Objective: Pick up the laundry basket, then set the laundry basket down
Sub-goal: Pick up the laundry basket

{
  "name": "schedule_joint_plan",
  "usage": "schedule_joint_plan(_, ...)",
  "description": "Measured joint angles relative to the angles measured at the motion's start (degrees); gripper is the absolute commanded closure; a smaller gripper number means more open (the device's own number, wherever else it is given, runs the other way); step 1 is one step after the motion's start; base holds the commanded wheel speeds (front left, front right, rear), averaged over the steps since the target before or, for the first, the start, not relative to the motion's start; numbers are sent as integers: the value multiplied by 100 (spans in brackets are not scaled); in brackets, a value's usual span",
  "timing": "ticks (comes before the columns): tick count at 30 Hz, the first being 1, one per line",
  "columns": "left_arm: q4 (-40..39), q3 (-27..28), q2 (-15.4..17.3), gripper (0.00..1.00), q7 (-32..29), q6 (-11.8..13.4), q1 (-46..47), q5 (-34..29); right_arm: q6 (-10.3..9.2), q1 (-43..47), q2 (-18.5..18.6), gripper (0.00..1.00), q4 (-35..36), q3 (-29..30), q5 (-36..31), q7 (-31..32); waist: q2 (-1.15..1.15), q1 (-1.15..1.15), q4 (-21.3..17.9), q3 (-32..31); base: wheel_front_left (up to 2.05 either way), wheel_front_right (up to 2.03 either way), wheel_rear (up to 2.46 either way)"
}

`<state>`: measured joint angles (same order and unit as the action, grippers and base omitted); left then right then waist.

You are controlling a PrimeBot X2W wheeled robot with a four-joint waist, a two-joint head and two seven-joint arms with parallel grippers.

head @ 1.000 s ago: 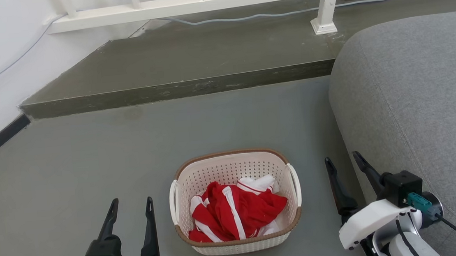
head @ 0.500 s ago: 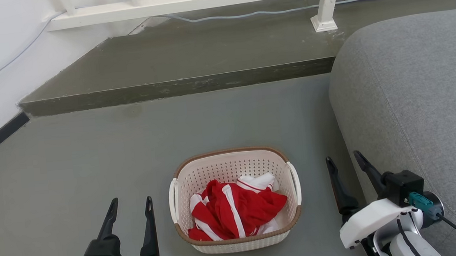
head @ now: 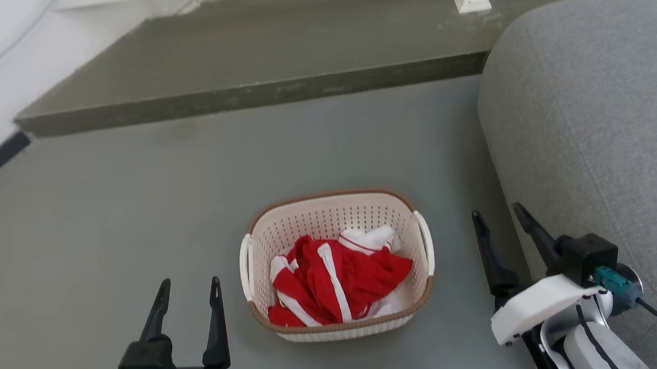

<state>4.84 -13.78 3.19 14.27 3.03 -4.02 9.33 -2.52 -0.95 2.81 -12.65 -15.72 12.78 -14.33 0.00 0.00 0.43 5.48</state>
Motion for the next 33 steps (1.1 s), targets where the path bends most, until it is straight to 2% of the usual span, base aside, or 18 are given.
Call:
schedule_joint_plan(8, 29, 1, -9, 0, 0, -3, 300, -2, 47, -356, 1, 0, 25, 26, -60, 0, 0, 0, 30, 476, 0, 0, 0)
schedule_joint_plan(18, 427, -38, -30, 0, 16, -57, 894, -3, 94, -890, 3, 0, -187, 109, -77, -1, 0, 0, 43, 1174, 0, 0, 0)
schedule_joint_plan(33, 1397, -109, -65, 0, 3, -209, 2070, 16, 94, -1746, 15, 0, -999, 293, -55, -2, 0, 0, 73, 2268, 0, 0, 0)
